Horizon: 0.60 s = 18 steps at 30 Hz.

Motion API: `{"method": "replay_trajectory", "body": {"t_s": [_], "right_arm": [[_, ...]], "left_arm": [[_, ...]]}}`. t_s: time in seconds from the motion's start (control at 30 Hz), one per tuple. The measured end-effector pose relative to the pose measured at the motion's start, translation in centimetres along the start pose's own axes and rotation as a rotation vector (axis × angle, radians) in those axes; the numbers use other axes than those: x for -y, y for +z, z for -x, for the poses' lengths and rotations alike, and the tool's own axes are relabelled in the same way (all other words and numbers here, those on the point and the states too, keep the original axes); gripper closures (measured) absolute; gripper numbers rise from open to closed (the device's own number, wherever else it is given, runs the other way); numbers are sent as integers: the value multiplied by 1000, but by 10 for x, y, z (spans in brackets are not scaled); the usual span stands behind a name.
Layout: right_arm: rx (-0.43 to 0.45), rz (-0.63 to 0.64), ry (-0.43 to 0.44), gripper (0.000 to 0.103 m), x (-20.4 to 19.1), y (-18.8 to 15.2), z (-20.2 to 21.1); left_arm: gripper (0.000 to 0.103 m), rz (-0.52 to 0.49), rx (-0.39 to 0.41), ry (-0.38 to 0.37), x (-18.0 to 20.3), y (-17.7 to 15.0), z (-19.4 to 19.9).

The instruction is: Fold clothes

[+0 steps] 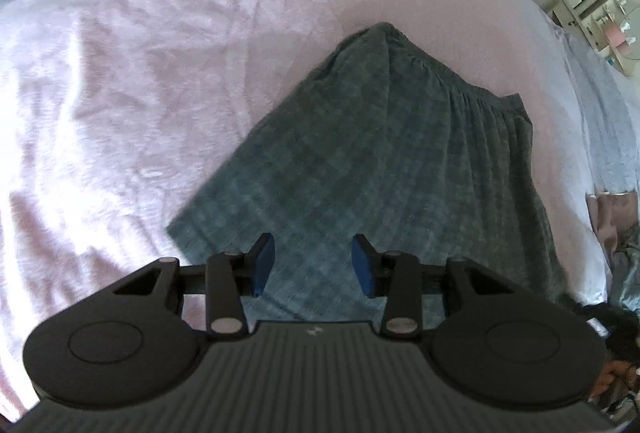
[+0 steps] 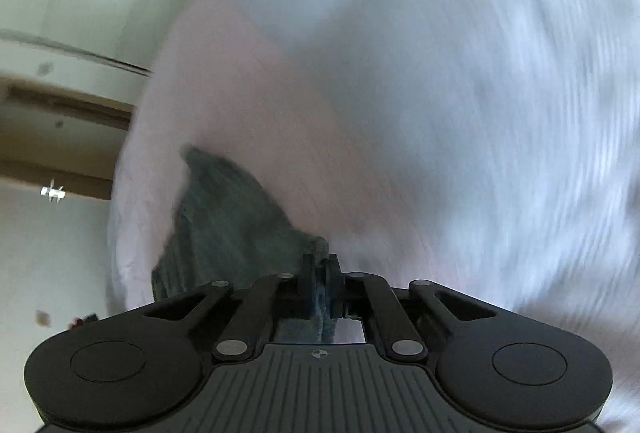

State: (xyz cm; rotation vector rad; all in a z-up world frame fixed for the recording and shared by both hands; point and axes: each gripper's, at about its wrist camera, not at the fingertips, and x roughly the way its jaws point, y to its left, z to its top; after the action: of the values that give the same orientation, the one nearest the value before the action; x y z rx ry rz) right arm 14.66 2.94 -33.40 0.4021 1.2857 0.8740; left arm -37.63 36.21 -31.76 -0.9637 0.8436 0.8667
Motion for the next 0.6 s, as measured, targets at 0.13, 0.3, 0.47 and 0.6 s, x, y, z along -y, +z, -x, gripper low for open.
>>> {"method": "replay_trajectory", "body": {"t_s": [0.13, 0.3, 0.47, 0.6], "right_arm": [[73, 165, -68, 101, -13, 26, 25], [-39, 156, -185, 100, -3, 22, -18], [10, -14, -157, 45, 11, 5, -13], [17, -34, -162, 44, 10, -2, -7]], "left_arm": [[66, 29, 17, 37, -13, -12, 10], [66, 68, 42, 92, -30, -25, 10], [54, 163, 83, 118, -52, -29, 14], [54, 248, 103, 88, -68, -23, 1]]}}
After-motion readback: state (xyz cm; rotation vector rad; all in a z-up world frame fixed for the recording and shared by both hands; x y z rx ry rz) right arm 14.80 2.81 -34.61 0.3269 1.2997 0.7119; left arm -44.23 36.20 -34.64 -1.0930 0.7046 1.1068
